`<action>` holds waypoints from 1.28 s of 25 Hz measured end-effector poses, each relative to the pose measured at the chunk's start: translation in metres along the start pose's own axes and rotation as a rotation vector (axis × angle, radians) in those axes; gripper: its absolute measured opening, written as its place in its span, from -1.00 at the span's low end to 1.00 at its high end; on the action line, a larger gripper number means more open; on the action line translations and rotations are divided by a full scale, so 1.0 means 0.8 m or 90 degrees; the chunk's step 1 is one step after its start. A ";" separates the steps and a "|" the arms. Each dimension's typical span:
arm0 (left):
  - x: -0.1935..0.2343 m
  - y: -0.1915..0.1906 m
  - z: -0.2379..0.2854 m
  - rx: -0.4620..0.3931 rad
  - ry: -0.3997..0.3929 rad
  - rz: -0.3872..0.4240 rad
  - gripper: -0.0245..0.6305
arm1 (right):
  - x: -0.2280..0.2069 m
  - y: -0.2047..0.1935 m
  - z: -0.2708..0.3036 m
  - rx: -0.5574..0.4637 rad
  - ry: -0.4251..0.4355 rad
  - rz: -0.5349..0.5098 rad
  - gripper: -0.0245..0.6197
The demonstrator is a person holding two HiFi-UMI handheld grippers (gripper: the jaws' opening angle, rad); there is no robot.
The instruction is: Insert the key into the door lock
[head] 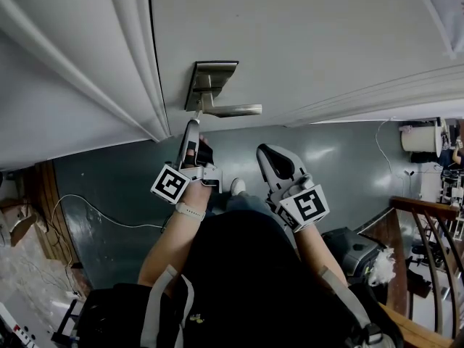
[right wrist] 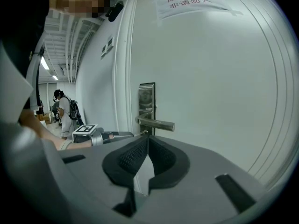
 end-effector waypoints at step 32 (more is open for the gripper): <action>-0.004 -0.032 0.014 -0.037 0.032 -0.059 -0.85 | 0.000 0.002 -0.012 0.002 0.005 -0.012 -0.85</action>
Point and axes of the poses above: the fingertips, and each gripper's own axes: z forward along the fingers, x to its left, y out of its top, the point moved 9 cm from there along -z, backward along the fingers, and after that the axes turned 5 degrees about -x, right-handed, at the moved point
